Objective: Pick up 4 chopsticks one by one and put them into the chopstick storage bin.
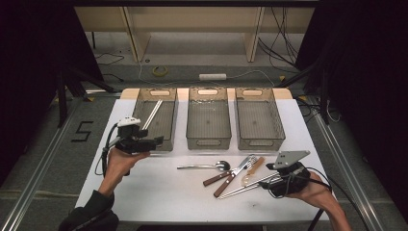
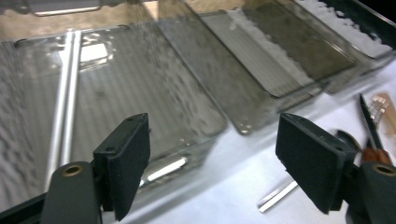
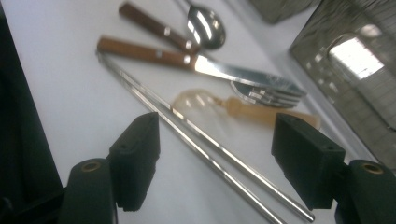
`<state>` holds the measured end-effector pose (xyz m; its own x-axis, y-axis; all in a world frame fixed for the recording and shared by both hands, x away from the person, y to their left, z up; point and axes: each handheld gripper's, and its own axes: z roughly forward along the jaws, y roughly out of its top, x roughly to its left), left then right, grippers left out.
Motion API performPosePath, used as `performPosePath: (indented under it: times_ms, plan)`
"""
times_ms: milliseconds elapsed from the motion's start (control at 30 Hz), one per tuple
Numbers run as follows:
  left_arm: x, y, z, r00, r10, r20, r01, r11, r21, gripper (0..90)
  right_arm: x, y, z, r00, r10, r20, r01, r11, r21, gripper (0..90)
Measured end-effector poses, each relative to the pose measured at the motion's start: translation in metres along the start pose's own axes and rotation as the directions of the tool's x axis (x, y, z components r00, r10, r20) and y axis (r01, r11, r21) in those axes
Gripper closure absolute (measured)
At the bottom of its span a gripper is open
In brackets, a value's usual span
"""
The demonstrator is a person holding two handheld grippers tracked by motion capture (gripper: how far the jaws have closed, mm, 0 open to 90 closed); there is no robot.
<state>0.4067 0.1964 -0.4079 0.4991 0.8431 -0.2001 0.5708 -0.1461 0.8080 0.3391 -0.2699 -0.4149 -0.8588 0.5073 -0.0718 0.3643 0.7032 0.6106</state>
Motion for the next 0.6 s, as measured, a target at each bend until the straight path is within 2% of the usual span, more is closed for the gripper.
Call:
performPosePath:
  times_ms: [67,133,200,333,433,600]
  plan:
    - [-0.007,-0.008,-0.001,0.9996,0.006,0.026,-0.006,1.0000,-0.003,24.3,-0.003,0.003,0.005,0.9986,-0.052,-0.005,0.052,0.996,0.066,36.0]
    - [-0.013,-0.014,-0.003,0.9989,0.029,0.038,-0.029,0.9995,-0.008,22.8,-0.004,0.006,0.011,0.9942,-0.105,-0.023,0.107,0.984,0.141,36.7]
    - [-0.018,-0.018,-0.008,0.9983,0.035,0.047,-0.033,0.9990,-0.029,22.0,-0.003,0.009,0.017,0.9904,-0.131,-0.044,0.137,0.973,0.187,37.8]
    - [-0.026,-0.026,-0.016,0.9968,0.048,0.064,-0.044,0.9974,-0.057,20.9,-0.005,0.012,0.026,0.9833,-0.163,-0.081,0.178,0.955,0.236,40.2]
    - [-0.033,-0.031,-0.017,0.9953,0.070,0.067,-0.066,0.9960,-0.061,20.5,-0.006,0.011,0.031,0.9833,-0.158,-0.090,0.177,0.946,0.270,41.8]
    - [-0.042,-0.037,-0.017,0.9915,0.095,0.089,-0.090,0.9945,-0.054,19.4,-0.008,0.010,0.034,0.9807,-0.162,-0.110,0.187,0.940,0.284,44.4]
